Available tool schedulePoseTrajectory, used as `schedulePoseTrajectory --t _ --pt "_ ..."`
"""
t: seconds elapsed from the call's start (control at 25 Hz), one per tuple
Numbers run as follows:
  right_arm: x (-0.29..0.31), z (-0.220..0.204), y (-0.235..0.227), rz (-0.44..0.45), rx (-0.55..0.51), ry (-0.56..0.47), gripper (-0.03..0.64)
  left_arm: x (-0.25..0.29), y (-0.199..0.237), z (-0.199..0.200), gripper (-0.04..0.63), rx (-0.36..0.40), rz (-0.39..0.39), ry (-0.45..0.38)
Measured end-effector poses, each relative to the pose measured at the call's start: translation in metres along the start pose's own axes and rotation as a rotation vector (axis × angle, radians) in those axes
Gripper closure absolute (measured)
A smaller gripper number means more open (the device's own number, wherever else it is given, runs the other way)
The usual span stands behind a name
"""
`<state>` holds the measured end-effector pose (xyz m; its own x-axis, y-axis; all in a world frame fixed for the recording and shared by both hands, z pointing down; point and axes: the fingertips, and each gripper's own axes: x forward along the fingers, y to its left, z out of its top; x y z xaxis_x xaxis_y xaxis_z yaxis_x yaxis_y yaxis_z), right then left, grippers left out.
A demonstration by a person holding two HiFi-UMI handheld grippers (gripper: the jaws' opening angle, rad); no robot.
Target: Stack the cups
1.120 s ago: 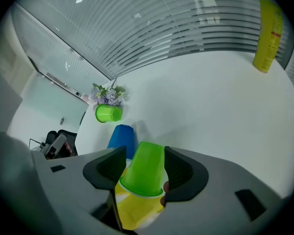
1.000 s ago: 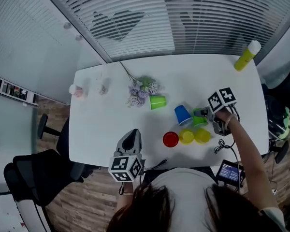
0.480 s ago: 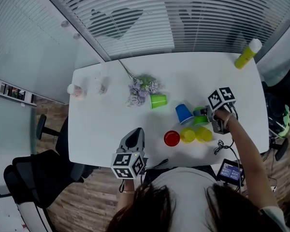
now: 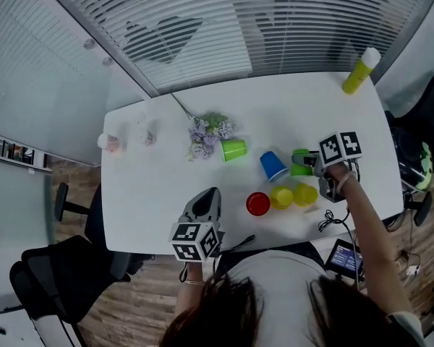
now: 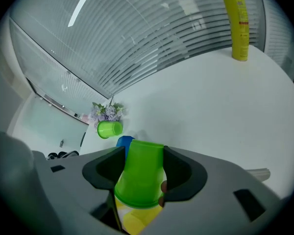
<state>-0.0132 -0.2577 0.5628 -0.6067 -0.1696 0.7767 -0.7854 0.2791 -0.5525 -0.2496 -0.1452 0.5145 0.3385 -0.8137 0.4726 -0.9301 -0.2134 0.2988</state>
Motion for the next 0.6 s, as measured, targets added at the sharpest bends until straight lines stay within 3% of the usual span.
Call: schedulePoseTrajectory --t 0.6 --pt "-0.063 0.003 0.041 -0.021 -0.055 -0.400 0.353 0.012 -0.014 0.002 0.574 0.103 -0.134 0.049"
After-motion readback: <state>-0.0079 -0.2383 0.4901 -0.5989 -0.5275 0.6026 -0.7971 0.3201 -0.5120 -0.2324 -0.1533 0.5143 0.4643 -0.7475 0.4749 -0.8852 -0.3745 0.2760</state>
